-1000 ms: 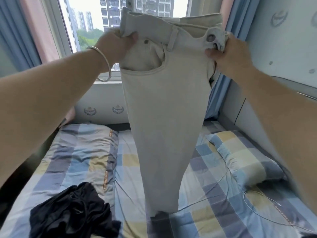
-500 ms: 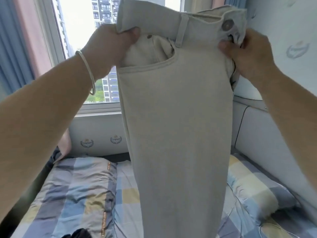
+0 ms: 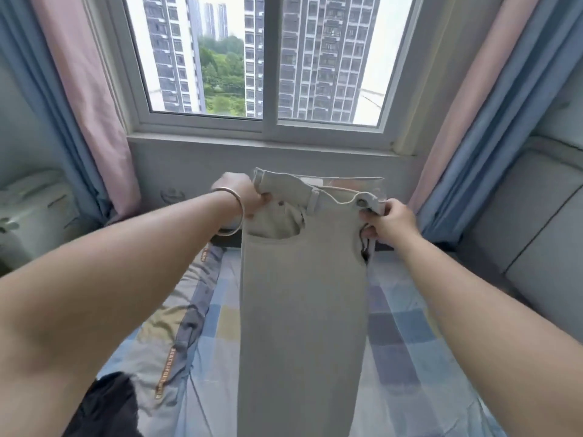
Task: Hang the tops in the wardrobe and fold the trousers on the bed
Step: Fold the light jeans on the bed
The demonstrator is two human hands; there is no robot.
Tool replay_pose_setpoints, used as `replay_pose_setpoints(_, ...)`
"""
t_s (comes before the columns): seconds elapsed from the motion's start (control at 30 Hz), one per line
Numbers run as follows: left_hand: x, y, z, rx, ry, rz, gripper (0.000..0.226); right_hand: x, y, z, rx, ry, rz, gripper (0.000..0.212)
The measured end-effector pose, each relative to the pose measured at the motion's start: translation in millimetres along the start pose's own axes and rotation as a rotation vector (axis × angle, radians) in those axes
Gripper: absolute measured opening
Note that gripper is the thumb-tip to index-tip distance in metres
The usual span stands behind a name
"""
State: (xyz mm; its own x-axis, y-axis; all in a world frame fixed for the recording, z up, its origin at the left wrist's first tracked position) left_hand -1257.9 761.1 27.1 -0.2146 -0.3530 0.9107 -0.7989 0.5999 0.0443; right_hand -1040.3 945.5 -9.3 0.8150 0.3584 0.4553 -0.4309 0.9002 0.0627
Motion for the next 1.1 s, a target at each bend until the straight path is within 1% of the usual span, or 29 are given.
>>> replay_pose_setpoints(0.03, -18.6, 25.7, -2.0, 0.039, -0.114, -0.022, 0.046, -15.9, 24.4, -13.9, -0.027, 0.073, -0.006, 0.033)
replay_pose_setpoints(0.07, -39.8, 50.3, -1.9, 0.075, -0.253, -0.047, 0.056, -33.2, 49.8, -31.1, -0.035, 0.109, -0.001, 0.053)
replay_pose_setpoints(0.1, -63.8, 70.1, -0.2, 0.085, -0.397, -0.07, 0.074, -51.1, 71.4, -54.0, -0.028, 0.08, 0.006, 0.071)
replay_pose_setpoints(0.13, -90.8, 82.4, 4.7, 0.079, -0.533, -0.117, 0.089, -69.9, 85.8, -82.1, -0.012, 0.011, 0.031, 0.083)
replay_pose_setpoints(0.17, -121.6, 88.5, 15.9, 0.065, -0.635, -0.175, 0.097, -88.8, 94.0, -112.8, 0.026, -0.05, 0.054, 0.088)
replay_pose_setpoints(0.2, -160.4, 88.0, 33.0, 0.055, -0.657, -0.2, 0.099, -106.7, 96.2, -148.7, 0.056, -0.109, 0.083, 0.089)
replay_pose_setpoints(0.23, -207.9, 78.9, 54.6, 0.08, -0.61, -0.177, 0.099, -123.5, 90.1, -188.5, 0.072, -0.199, 0.12, 0.087)
replay_pose_setpoints(0.27, -261.3, 66.1, 81.4, 0.123, -0.555, -0.118, 0.097, -142.4, 78.7, -238.7, 0.052, -0.323, 0.172, 0.083)
replay_pose_setpoints(0.33, -371.1, 18.6, 140.3, 0.264, -0.461, 0.081, 0.094, -177.8, 25.4, -353.4, -0.085, -0.521, 0.372, 0.077)
replay_pose_setpoints(0.37, -425.3, -13.0, 171.0, 0.356, -0.423, 0.195, 0.092, -192.8, -13.4, -412.6, -0.201, -0.584, 0.485, 0.076)
replay_pose_setpoints(0.4, -472.4, -50.4, 199.8, 0.458, -0.386, 0.299, 0.089, -203.1, -53.3, -467.9, -0.34, -0.644, 0.575, 0.081)
replay_pose_setpoints(0.43, -512.7, -87.1, 225.3, 0.564, -0.358, 0.383, 0.084, -212.6, -90.3, -514.8, -0.429, -0.664, 0.644, 0.091)
replay_pose_setpoints(0.47, -547.8, -126.7, 248.6, 0.644, -0.323, 0.459, 0.077, -222.6, -124.6, -550.6, -0.497, -0.633, 0.696, 0.095)
replay_pose_setpoints(0.5, -579.9, -165.3, 268.4, 0.675, -0.288, 0.53, 0.072, -232.3, -159.8, -580.8, -0.574, -0.549, 0.699, 0.084)
replay_pose_setpoints(0.53, -601.7, -196.4, 284.5, 0.669, -0.266, 0.583, 0.07, -236.6, -190.8, -600.7, -0.653, -0.481, 0.678, 0.063)
replay_pose_setpoints(0.57, -619.3, -221.8, 298.1, 0.664, -0.254, 0.632, 0.068, -241.1, -217.8, -616.9, -0.767, -0.431, 0.656, 0.049)
replay_pose_setpoints(0.6, -638.4, -246.1, 312.7, 0.674, -0.245, 0.676, 0.066, -244.3, -246.2, -628.0, -0.84, -0.38, 0.633, 0.043)
replay_pose_setpoints(0.63, -654.5, -267.9, 324.6, 0.686, -0.232, 0.704, 0.062, -245.5, -271.5, -639.5, -0.869, -0.321, 0.571, 0.039)
replay_pose_setpoints(0.7, -672.2, -299.8, 341.0, 0.727, -0.255, 0.655, 0.044, -241.3, -309.3, -664.5, -0.902, -0.289, 0.415, 0.026)
replay_pose_setpoints(0.73, -676.2, -310.9, 344.3, 0.746, -0.279, 0.616, 0.031, -239.3, -320.0, -666.6, -0.88, -0.293, 0.366, 0.021)
replay_pose_setpoints(0.77, -676.1, -318.8, 341.6, 0.742, -0.293, 0.612, 0.022, -241.3, -327.8, -667.7, -0.86, -0.296, 0.358, 0.017)
replay_pose_setpoints(0.8, -679.4, -328.2, 342.1, 0.72, -0.3, 0.636, 0.019, -245.8, -334.3, -666.0, -0.84, -0.311, 0.394, 0.015)
replay_pose_setpoints(0.83, -681.2, -335.0, 341.6, 0.707, -0.32, 0.643, 0.023, -247.7, -341.0, -664.0, -0.821, -0.342, 0.443, 0.015)
replay_pose_setpoints(0.9, -677.0, -345.7, 339.7, 0.686, -0.389, 0.595, 0.032, -244.7, -348.9, -662.2, -0.811, -0.349, 0.438, 0.015)
replay_pose_setpoints(0.93, -671.4, -350.4, 336.8, 0.689, -0.452, 0.544, 0.026, -240.4, -353.1, -659.4, -0.831, -0.317, 0.404, 0.013)
replay_pose_setpoints(0.97, -665.2, -356.4, 333.3, 0.72, -0.513, 0.501, 0.015, -234.7, -357.4, -658.6, -0.844, -0.286, 0.339, 0.016)
replay_pose_setpoints(1.0, -658.2, -362.5, 330.5, 0.752, -0.561, 0.474, 0.007, -227.5, -361.2, -657.8, -0.843, -0.27, 0.269, 0.023)
replay_pose_setpoints(1.07, -653.2, -375.4, 331.8, 0.754, -0.596, 0.468, 0.012, -215.7, -372.0, -664.1, -0.839, -0.308, 0.162, 0.037)
replay_pose_setpoints(1.1, -653.1, -382.1, 334.9, 0.733, -0.591, 0.467, 0.014, -211.2, -379.9, -668.0, -0.842, -0.317, 0.145, 0.04)
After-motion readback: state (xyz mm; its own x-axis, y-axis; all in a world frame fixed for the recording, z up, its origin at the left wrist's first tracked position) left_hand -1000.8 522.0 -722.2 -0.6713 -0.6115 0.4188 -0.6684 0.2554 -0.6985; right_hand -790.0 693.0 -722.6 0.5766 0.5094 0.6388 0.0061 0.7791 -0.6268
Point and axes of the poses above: each hand's wrist, its own y-axis towards the middle knuckle, its own x-axis out of the back of the hand, z = x × y, the point moved 5 cm from there along y, towards the middle knuckle, and after that the axes turned 4 degrees about -z, right-handed, at the moved point
